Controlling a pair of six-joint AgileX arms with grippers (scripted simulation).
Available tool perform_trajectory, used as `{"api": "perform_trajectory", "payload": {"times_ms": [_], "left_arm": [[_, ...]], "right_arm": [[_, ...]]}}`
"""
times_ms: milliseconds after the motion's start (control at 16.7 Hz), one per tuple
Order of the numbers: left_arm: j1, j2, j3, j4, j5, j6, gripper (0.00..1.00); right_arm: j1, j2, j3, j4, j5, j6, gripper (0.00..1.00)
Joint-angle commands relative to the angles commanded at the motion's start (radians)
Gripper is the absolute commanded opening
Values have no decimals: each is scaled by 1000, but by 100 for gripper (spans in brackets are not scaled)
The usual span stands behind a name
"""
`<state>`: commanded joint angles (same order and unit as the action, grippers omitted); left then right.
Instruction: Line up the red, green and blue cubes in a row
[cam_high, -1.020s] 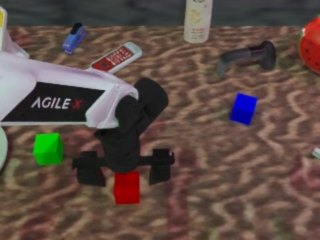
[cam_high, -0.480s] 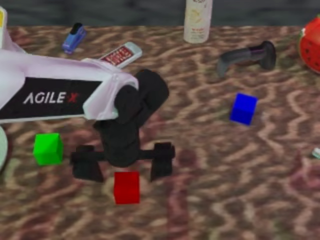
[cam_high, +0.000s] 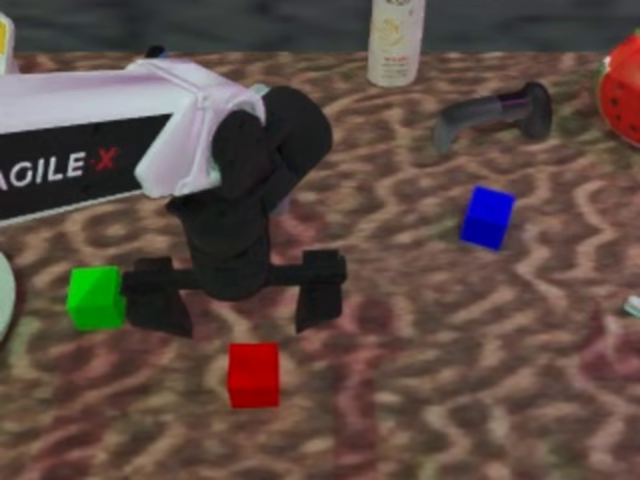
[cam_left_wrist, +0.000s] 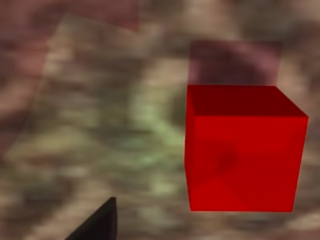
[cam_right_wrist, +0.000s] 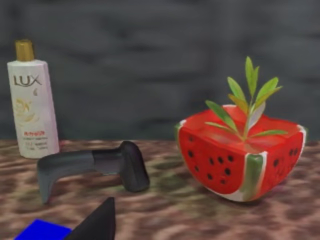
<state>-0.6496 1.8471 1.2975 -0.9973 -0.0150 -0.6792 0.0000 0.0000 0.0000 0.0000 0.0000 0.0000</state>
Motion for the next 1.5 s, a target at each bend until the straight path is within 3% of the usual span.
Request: {"api": "perform_trajectory", "payload": {"times_ms": [180,360,720,900,1260,1500], "left_arm": [[-3,5,-2,3,0,2,100],[66,20,11,1,3,68,100],[393,74,45,-5,11,357,100],[504,87,60,0,15,466,100],[522,86,58,4,15,486,100],[525,142,4,115,16,487,100]], "right_arm": [[0,0,0,0,0,0,100],[0,0,0,0,0,0,100],[0,0,0,0,0,0,100],[0,0,0,0,0,0,100],[0,0,0,0,0,0,100],[0,0,0,0,0,0,100]]}}
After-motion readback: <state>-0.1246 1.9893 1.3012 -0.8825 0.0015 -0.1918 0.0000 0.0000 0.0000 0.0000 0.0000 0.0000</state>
